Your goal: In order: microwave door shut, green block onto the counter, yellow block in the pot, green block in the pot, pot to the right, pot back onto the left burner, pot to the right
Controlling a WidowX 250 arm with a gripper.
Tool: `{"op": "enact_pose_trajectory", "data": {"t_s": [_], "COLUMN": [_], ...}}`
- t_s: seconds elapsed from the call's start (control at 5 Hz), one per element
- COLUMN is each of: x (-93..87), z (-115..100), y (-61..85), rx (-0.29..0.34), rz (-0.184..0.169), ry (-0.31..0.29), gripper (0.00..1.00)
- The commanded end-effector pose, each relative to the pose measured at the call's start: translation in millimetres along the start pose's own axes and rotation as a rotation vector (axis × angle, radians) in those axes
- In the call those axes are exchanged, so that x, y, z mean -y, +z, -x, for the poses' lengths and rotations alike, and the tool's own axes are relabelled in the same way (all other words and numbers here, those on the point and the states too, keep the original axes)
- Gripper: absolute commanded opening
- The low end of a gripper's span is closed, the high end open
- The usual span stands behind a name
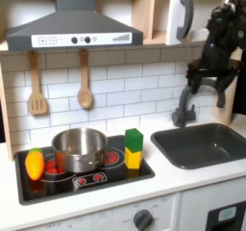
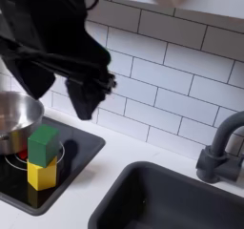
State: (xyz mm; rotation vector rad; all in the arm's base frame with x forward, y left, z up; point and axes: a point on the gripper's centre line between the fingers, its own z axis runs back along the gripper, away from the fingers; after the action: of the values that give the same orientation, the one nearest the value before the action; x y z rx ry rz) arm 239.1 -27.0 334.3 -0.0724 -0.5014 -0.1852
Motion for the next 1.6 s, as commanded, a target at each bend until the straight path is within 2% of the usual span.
{"op": "enact_pose_trajectory", "data": {"t_s": [0.0, 0.4, 0.6, 1.0, 1.4], "x": [21.4, 13.4, 16.4, 5.3, 0.7], "z": [-25, -57, -67, -82, -99], "y": [-6.3, -17.3, -23.1, -32.5, -41.1], "rx": [0.025, 0.025, 0.024, 0.021, 0.024], "rz": [0.055, 0.069, 0.085, 0.076, 0.083], "ry": [-0.048, -0.025, -0.046, -0.026, -0.009], "gripper": [1.0, 1.0, 1.0, 1.0, 1.0]}}
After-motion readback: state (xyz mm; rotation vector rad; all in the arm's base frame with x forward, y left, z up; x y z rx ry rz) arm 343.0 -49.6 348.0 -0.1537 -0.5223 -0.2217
